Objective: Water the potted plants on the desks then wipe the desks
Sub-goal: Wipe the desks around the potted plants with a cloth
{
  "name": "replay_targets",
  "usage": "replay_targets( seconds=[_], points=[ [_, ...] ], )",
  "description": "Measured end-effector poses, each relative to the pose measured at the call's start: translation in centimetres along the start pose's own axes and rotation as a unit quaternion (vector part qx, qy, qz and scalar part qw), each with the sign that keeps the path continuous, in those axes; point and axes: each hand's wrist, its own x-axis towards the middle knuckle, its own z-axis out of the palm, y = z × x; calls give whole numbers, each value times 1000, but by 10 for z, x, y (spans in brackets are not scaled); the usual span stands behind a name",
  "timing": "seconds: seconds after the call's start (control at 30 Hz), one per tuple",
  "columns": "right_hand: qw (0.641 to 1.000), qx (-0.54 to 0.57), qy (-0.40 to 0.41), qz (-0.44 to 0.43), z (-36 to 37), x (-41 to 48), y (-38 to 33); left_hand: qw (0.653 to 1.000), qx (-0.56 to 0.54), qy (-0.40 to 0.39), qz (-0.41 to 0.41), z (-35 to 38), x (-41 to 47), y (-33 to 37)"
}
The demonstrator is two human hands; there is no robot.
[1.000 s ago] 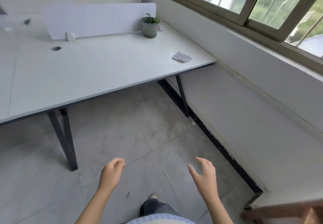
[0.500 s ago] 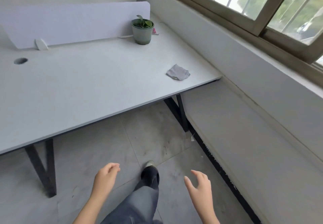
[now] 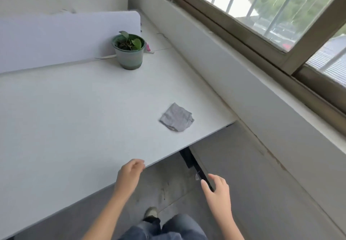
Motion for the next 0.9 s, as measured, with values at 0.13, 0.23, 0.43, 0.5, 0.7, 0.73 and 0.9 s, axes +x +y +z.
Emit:
replay_targets(
  seconds=[0.13, 0.23, 0.43, 0.5, 0.7, 0.73, 0.9],
  points=[
    [998, -38, -43, -36, 17, 50, -12, 998, -7, 44, -42, 3, 23, 6],
    [990, -89, -54, -96, 22, 101, -28, 995, 14, 95, -37, 3, 48, 20],
    [905, -223, -127, -340, 33, 195, -82, 974, 2, 220, -54, 22, 109, 64],
    [859, -264, -168, -406, 35, 215, -97, 965, -16, 254, -68, 32, 123, 78],
    [766, -346, -258, -477, 65, 259, -107, 940, 75, 321, -91, 51, 148, 78],
    [762, -362, -261, -470, 70, 263, -106, 934, 109, 325, -106, 51, 153, 74],
    [756, -372, -248, -478, 92, 285, -107, 905, 231, 326, -144, 38, 190, 73]
  ],
)
